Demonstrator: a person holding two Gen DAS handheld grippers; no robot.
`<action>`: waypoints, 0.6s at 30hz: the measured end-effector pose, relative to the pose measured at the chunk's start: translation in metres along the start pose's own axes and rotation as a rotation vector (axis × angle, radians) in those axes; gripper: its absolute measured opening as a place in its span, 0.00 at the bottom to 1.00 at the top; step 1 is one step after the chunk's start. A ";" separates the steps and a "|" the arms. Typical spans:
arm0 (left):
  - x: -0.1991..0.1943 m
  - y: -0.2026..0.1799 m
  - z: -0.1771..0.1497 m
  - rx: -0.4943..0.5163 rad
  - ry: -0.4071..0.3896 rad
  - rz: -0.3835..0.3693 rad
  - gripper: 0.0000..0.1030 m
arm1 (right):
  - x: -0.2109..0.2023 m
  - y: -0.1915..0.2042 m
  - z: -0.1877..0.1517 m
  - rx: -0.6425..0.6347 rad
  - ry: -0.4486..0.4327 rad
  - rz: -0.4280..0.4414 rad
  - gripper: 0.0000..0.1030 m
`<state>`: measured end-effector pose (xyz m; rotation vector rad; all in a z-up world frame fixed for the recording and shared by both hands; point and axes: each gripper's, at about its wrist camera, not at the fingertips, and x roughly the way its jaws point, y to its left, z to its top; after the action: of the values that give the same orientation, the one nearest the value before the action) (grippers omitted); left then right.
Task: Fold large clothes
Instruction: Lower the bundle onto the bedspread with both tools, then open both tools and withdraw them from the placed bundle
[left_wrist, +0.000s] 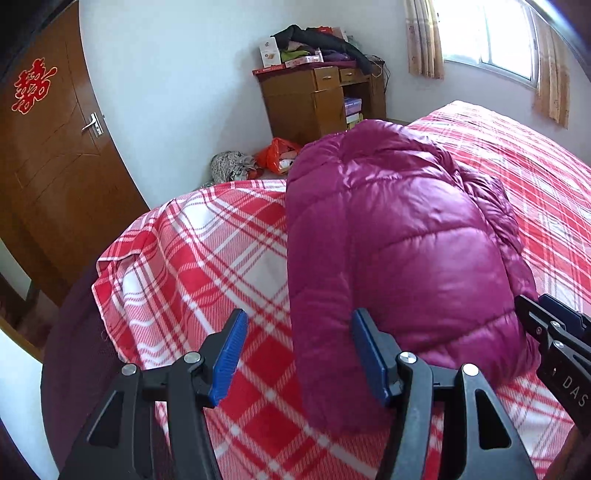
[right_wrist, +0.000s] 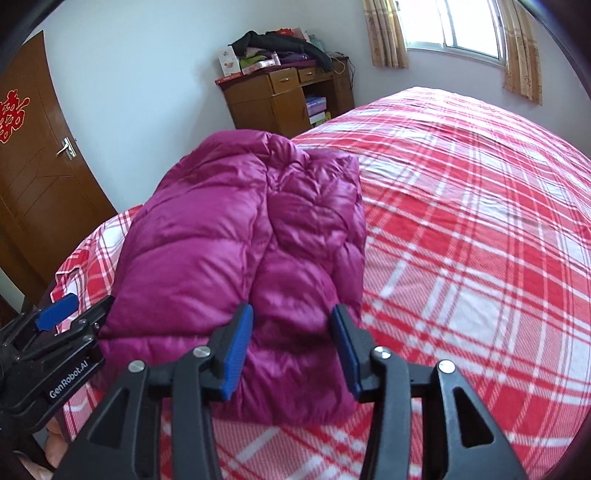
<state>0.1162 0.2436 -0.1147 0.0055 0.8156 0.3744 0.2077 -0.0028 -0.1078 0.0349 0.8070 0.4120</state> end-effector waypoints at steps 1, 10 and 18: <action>-0.003 0.002 -0.004 -0.009 0.007 -0.014 0.58 | -0.003 0.000 -0.004 0.005 0.004 -0.005 0.46; -0.028 0.000 -0.016 -0.075 0.115 -0.091 0.58 | -0.040 0.010 -0.031 -0.009 0.020 -0.052 0.76; -0.041 0.000 -0.066 0.076 0.205 -0.125 0.58 | -0.067 0.010 -0.044 0.007 0.020 -0.089 0.80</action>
<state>0.0432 0.2208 -0.1309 -0.0135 1.0276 0.2280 0.1318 -0.0240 -0.0906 0.0016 0.8262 0.3261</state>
